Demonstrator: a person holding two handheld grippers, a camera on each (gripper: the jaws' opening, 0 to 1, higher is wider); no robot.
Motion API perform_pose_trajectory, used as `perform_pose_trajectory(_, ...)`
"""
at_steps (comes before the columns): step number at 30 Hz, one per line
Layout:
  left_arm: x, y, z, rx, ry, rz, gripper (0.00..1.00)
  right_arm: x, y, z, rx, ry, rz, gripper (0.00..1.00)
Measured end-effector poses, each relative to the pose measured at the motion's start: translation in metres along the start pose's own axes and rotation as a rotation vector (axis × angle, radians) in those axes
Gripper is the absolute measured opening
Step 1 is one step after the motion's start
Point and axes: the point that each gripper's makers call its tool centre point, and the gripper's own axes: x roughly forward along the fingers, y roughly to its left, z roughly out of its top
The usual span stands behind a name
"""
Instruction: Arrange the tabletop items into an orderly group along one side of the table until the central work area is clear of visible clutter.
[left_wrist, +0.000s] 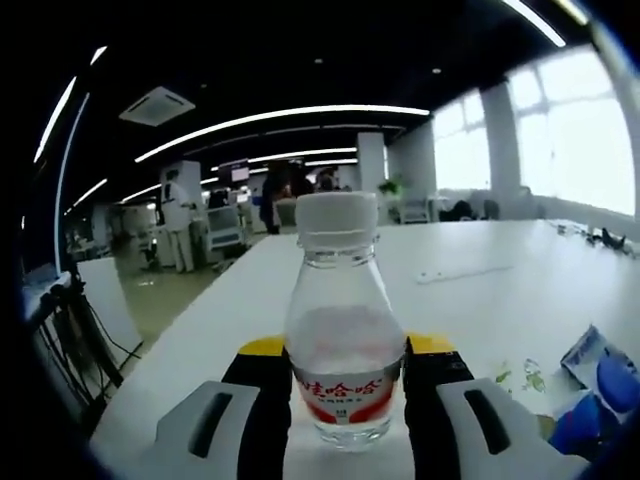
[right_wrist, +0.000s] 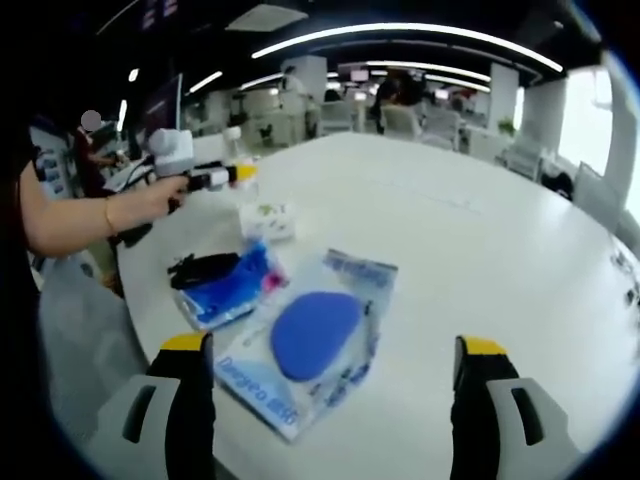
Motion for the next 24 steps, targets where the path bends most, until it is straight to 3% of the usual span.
perform_pose_trajectory(6,-0.001,0.0,0.01,-0.011,-0.019,-0.028,0.68,0.002,0.003,0.003,-0.01,-0.003,0.008,0.98)
perform_pose_trajectory(11,-0.005,-0.003,0.015,-0.043,-0.021,-0.048,0.94,0.004,0.007,0.013,-0.026,-0.026,0.021,0.98)
perform_pose_trajectory(14,-0.01,-0.005,0.02,-0.059,-0.025,-0.052,1.0,0.004,0.007,0.021,-0.028,-0.045,0.022,0.98)
perform_pose_trajectory(24,-0.038,-0.014,0.027,-0.058,0.019,-0.097,1.0,0.009,0.011,0.036,-0.027,-0.085,0.028,0.98)
